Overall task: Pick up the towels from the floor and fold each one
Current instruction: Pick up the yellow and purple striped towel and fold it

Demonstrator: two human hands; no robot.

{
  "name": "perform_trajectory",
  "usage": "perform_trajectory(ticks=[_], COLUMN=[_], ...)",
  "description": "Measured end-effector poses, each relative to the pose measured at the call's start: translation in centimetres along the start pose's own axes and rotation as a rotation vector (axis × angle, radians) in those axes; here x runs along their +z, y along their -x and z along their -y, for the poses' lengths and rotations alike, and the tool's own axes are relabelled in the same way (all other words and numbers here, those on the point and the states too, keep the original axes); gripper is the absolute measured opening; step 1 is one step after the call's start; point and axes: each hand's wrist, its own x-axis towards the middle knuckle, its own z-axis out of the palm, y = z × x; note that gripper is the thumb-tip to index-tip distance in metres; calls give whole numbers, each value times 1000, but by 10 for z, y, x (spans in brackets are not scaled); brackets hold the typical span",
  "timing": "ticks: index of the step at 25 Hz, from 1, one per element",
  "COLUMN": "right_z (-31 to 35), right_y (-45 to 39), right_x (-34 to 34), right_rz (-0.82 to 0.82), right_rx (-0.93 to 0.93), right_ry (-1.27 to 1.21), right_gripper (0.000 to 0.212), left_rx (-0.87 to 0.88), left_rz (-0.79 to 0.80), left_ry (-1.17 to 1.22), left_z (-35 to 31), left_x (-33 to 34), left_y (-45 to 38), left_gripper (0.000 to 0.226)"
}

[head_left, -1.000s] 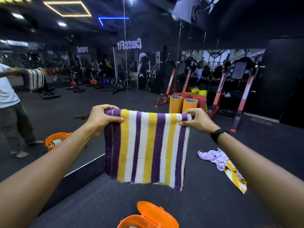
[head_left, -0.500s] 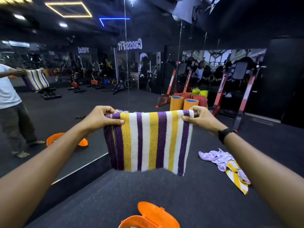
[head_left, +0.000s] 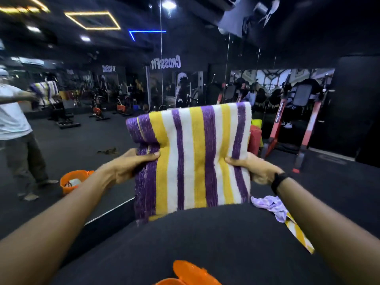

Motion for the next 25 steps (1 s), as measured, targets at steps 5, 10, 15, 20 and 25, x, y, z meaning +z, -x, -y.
perform_trajectory(ticks=[5,10,15,20,25], right_z=[-7,-11,-15,-14,-13], right_y=[-9,-18,-9,-8,-5], right_x=[4,6,-5,-2,-10], right_rz=[-185,-318,-174,-270,-217], right_rx=[32,93,-9,-175,-171], right_ry=[-173,-35,162,779,522], right_gripper=[33,47,81,51,53], left_rx=[-115,-168,47,188,117], left_rz=[-255,-355,-360,-270,-146], left_ry=[349,348,-19,-337,176], left_z=[23,20,20,21,27], left_x=[-2,10,2,-6,-1], left_y=[-18,-18,-16,-18,-13], left_gripper=[22,28,95,71,58])
